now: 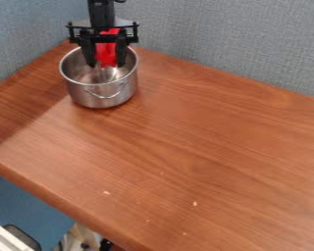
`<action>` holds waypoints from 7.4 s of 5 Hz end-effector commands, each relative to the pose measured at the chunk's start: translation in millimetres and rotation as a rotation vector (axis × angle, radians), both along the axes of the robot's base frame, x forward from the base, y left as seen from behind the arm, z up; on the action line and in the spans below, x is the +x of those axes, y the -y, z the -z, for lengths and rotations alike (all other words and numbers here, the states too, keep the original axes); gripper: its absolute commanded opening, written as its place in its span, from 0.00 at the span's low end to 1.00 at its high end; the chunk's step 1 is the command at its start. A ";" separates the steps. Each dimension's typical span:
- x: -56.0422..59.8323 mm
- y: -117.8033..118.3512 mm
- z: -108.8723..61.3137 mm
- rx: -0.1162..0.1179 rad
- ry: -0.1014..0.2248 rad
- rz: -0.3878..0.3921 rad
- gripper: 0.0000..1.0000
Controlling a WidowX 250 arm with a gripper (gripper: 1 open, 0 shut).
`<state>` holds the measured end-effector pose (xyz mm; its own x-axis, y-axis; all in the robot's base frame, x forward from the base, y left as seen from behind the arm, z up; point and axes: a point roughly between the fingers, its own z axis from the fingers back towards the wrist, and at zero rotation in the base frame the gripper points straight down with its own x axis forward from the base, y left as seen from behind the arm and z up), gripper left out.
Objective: Put the red object in the metal pot
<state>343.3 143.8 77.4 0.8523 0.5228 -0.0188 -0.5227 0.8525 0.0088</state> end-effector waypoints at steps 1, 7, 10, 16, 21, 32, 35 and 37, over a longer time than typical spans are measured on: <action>-0.5 0.8 -5.6 0.013 0.007 0.003 0.00; 3.1 3.7 2.4 0.011 -0.025 0.007 0.00; 5.8 4.5 -0.4 0.013 -0.029 0.011 0.00; 10.4 17.1 -7.7 0.005 -0.017 0.030 0.00; 8.9 25.7 -7.0 0.000 -0.009 0.053 0.00; 8.1 32.7 -9.2 0.032 0.040 0.096 1.00; 9.4 37.2 -25.7 0.031 0.058 0.115 1.00; 9.4 40.9 -29.2 0.038 0.053 0.125 1.00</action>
<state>343.7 103.4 65.7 0.9028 0.4237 -0.0743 -0.4226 0.9058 0.0306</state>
